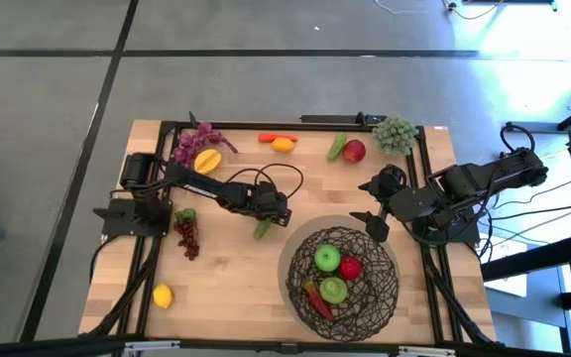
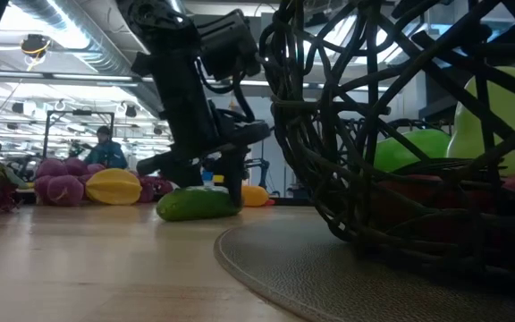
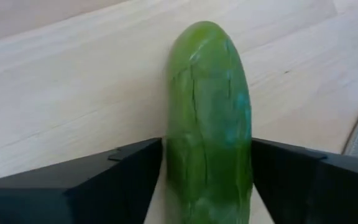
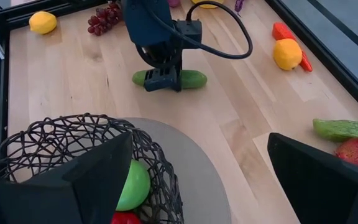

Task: Build produce basket
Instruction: Put the bottom cucumber into the wire basket

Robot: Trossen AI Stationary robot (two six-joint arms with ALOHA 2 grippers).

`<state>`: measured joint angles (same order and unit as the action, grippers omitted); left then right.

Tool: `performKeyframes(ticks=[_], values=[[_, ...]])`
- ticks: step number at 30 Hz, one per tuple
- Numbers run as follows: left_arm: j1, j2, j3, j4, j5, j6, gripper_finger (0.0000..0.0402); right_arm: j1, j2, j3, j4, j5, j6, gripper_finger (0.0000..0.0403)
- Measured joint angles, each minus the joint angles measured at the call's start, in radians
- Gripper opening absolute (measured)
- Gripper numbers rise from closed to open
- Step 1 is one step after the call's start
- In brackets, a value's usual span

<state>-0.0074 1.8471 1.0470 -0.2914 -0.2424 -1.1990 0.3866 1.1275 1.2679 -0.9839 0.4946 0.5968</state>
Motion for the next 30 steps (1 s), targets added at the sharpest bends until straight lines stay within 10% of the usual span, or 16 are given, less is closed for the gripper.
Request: performKeyframes(ticks=[9,30], values=[[0.0,-0.01,-0.002,-0.014,0.002,0.028,0.0118,0.0,0.0,0.0,0.0,0.0,0.0,0.0365],[-0.095,-0.251,-0.003,-0.074,0.027,0.156,0.0114,0.0,0.0,0.0,-0.001,0.0,0.001,0.0365]])
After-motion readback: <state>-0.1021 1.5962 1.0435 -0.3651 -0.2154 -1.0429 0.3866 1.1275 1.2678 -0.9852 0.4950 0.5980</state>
